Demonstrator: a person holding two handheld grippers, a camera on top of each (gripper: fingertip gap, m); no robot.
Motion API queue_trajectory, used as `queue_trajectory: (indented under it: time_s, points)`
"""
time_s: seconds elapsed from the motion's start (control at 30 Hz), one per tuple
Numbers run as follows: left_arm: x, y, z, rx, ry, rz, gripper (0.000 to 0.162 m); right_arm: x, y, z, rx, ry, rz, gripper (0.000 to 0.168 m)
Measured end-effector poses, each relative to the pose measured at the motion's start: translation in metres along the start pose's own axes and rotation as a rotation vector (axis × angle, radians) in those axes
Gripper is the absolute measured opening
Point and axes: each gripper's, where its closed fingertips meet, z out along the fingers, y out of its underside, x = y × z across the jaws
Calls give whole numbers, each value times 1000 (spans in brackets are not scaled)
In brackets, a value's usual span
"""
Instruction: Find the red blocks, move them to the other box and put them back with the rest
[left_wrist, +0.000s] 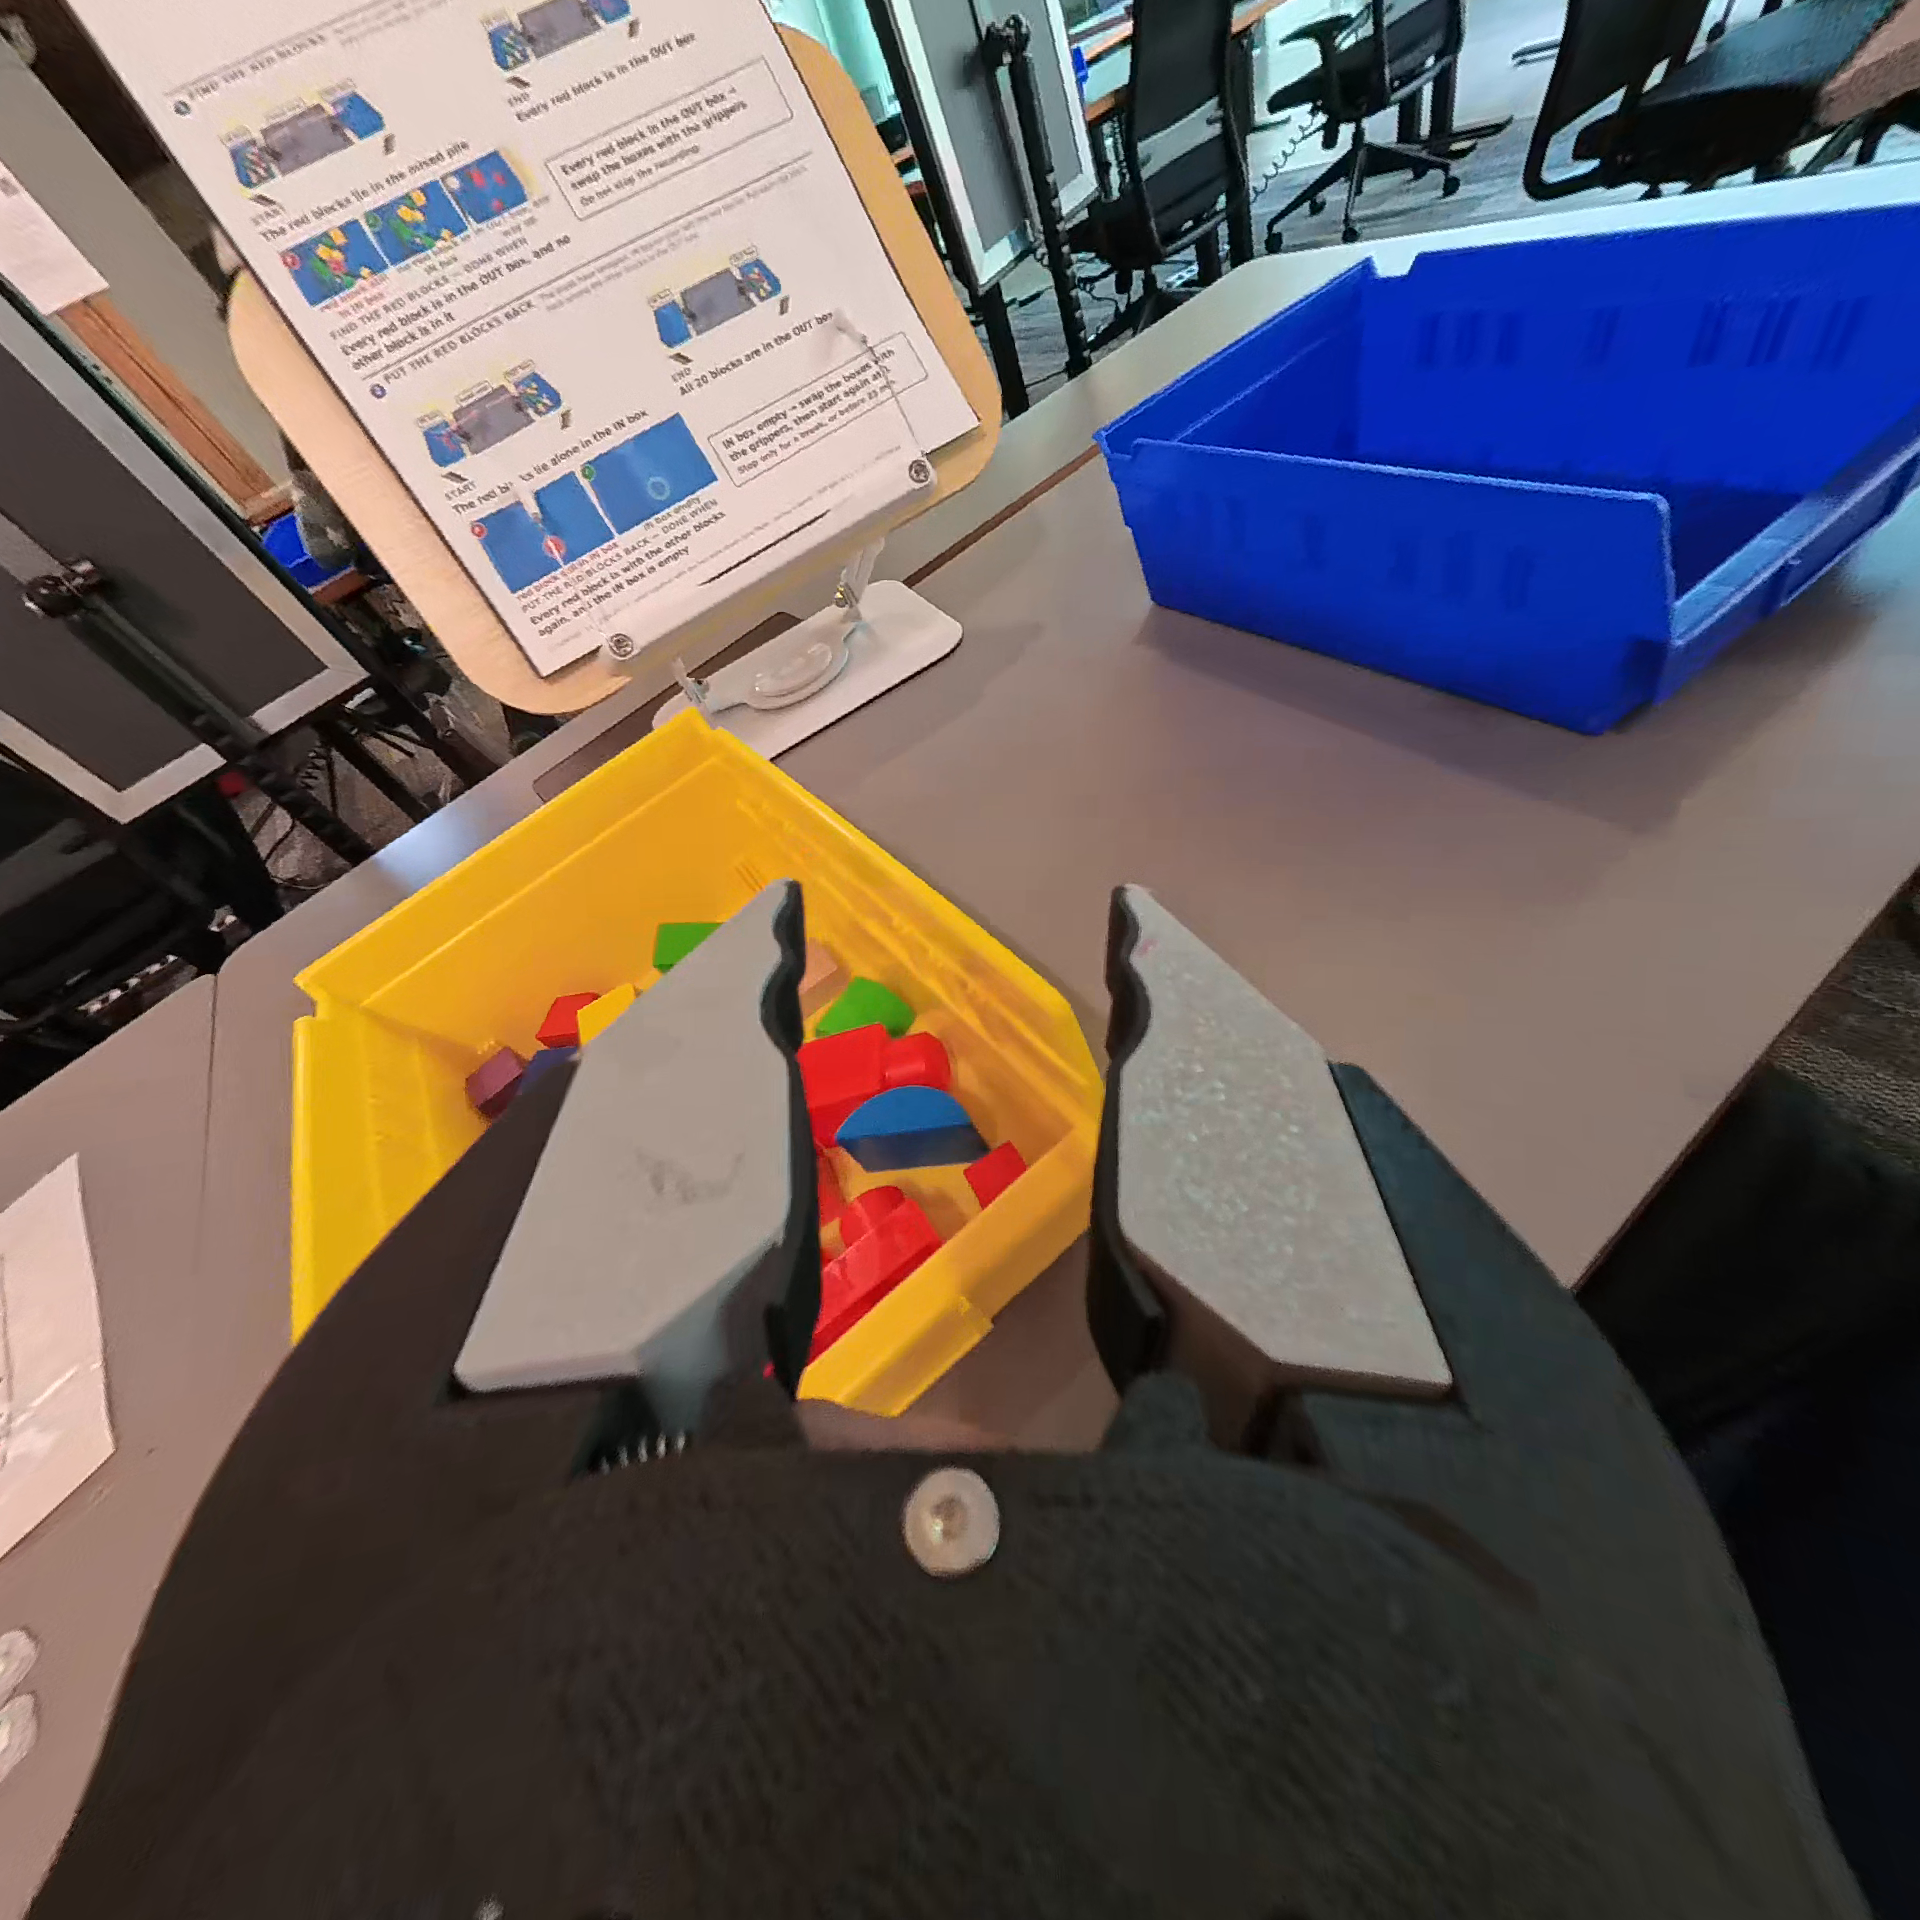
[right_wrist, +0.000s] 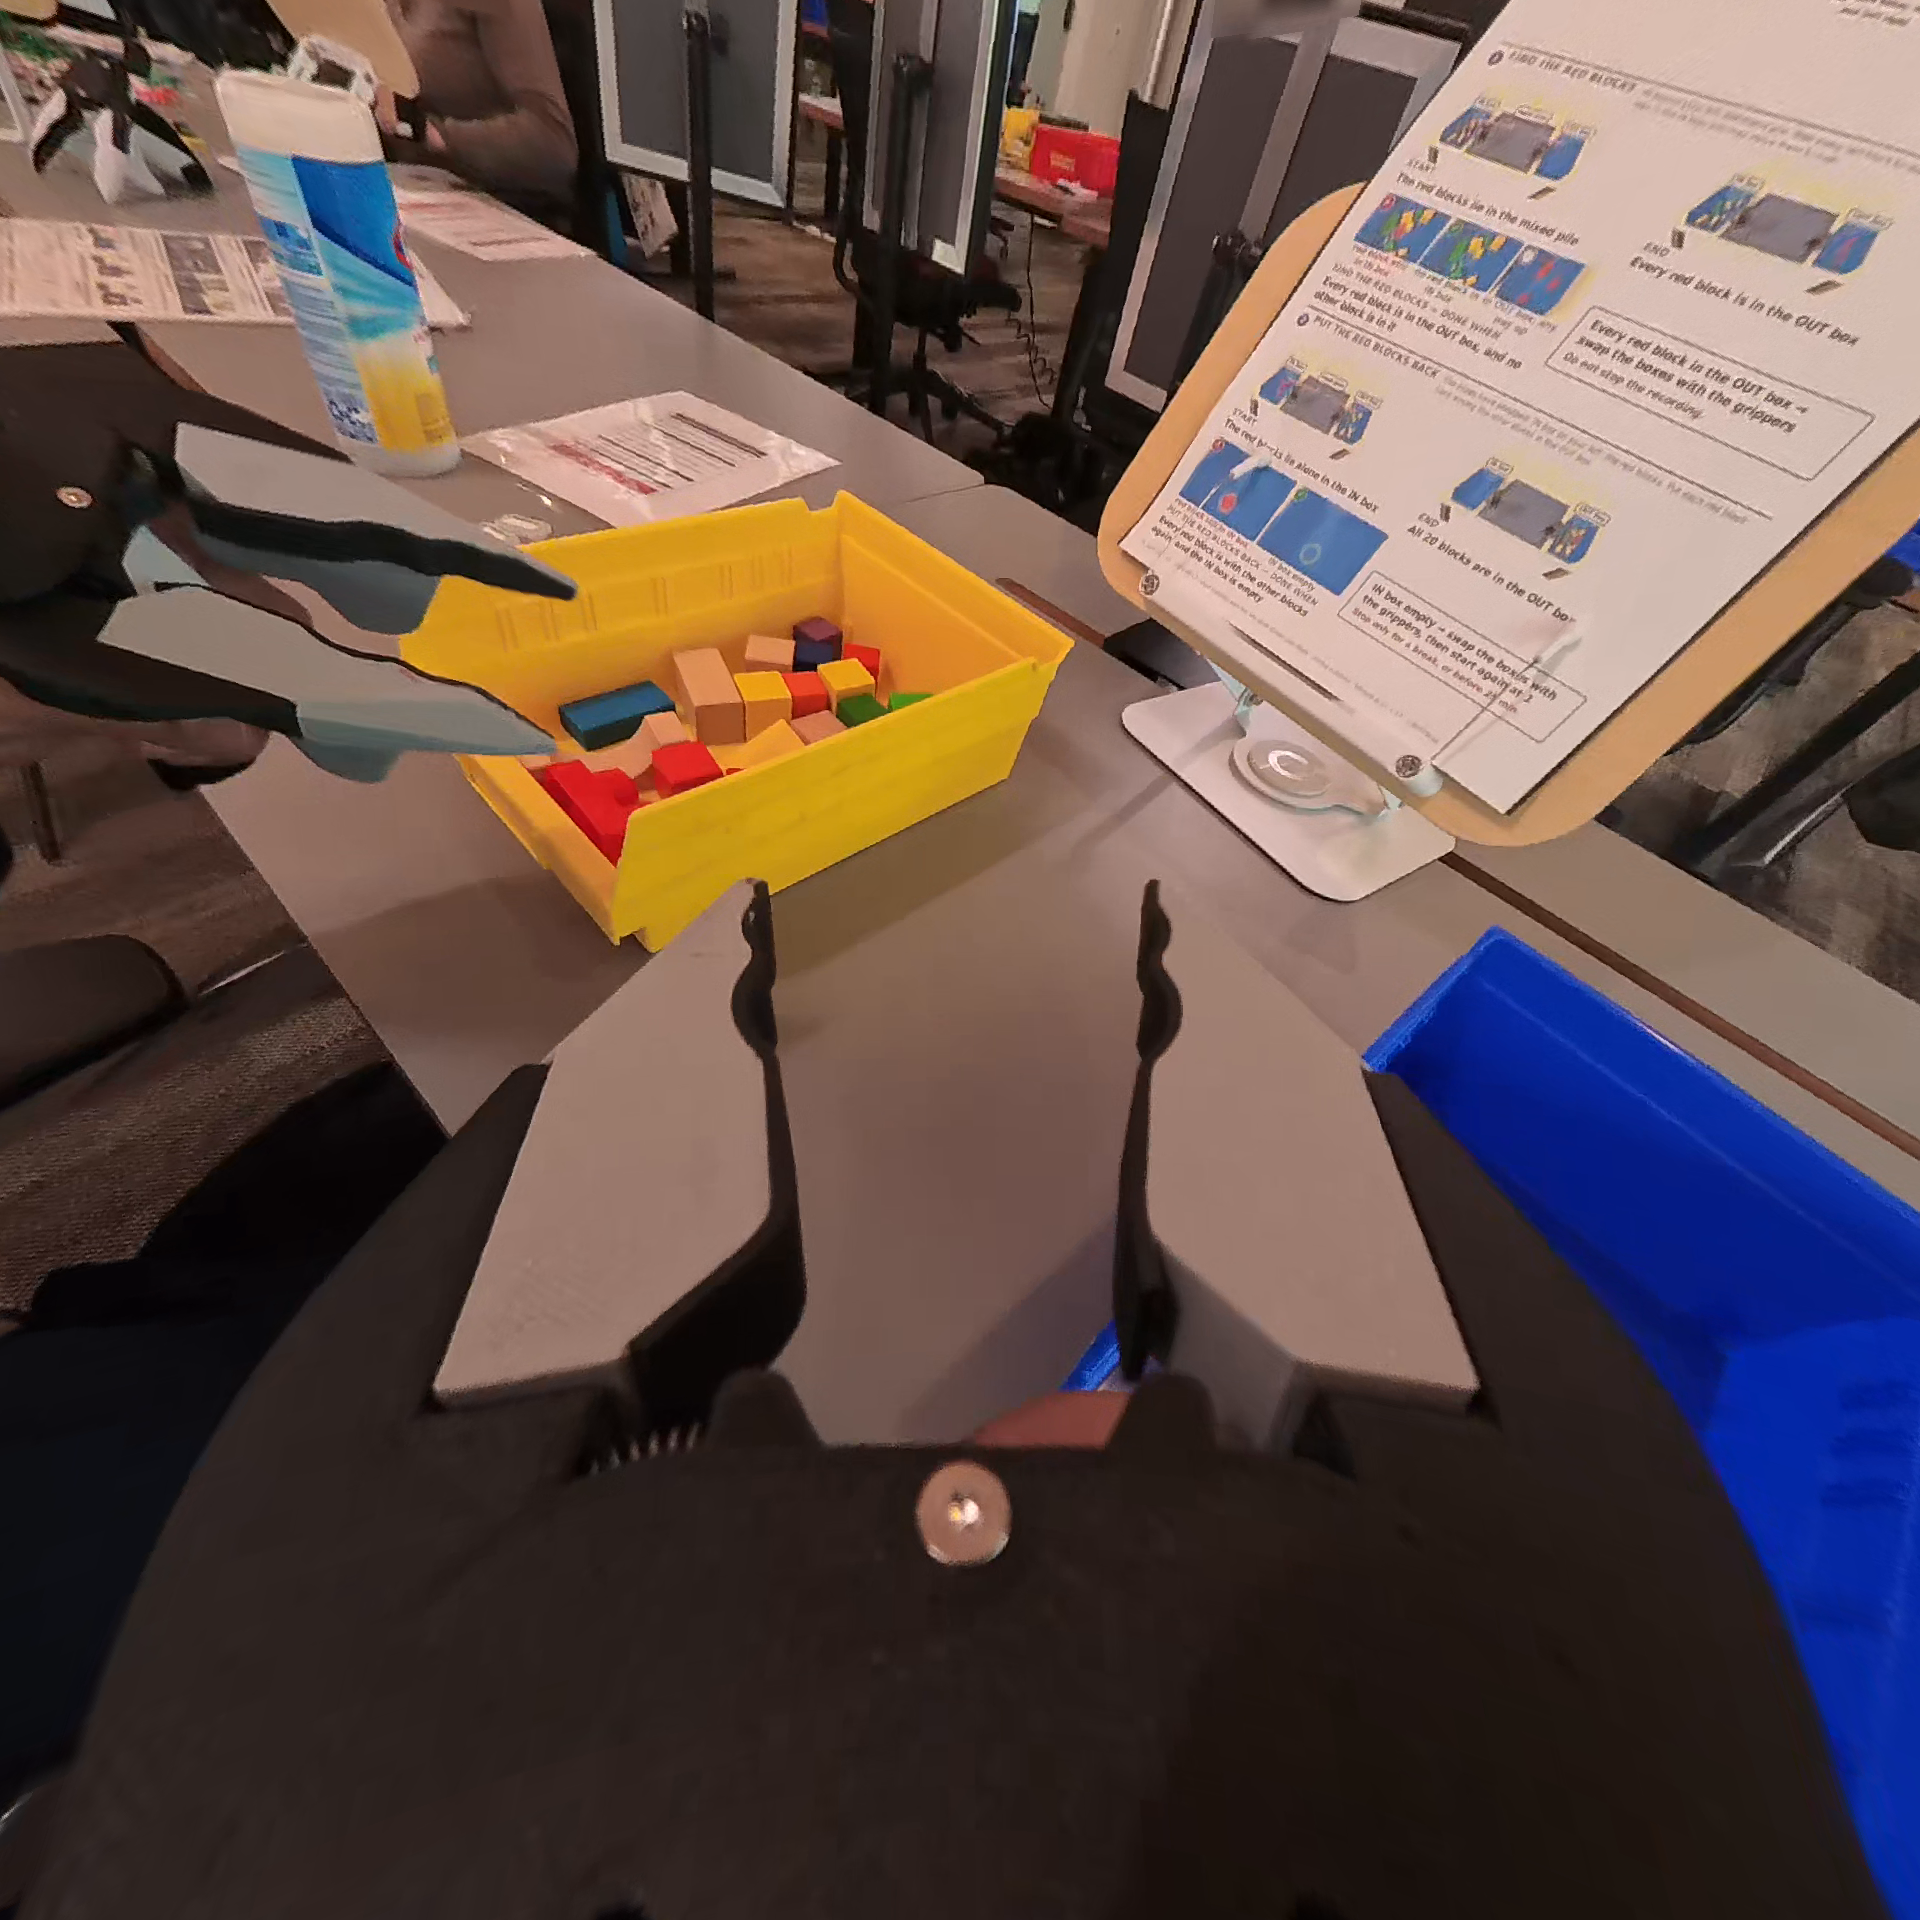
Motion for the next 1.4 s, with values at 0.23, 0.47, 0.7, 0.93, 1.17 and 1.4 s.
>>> queue_trajectory:
  time_s: [0.23,0.47,0.7,0.93,1.17,1.4]
  points:
    - [-21,1,-9,14,-30,-42,55,13,-3,1,30,42,20,71]
    - [-54,7,-16,71,-52,-177,44,-16,-18,-3,130,-197,79,71]
    - [-85,22,-21,50,-133,-210,46,-12,-19,-3,147,-163,47,74]
    - [-86,50,-5,-44,-97,-238,45,-11,-18,0,154,-190,71,69]
    - [-97,109,24,-250,-158,-168,45,-5,-5,13,88,-153,39,67]
    - [-74,112,35,-317,57,-39,34,-4,4,19,60,-171,46,66]
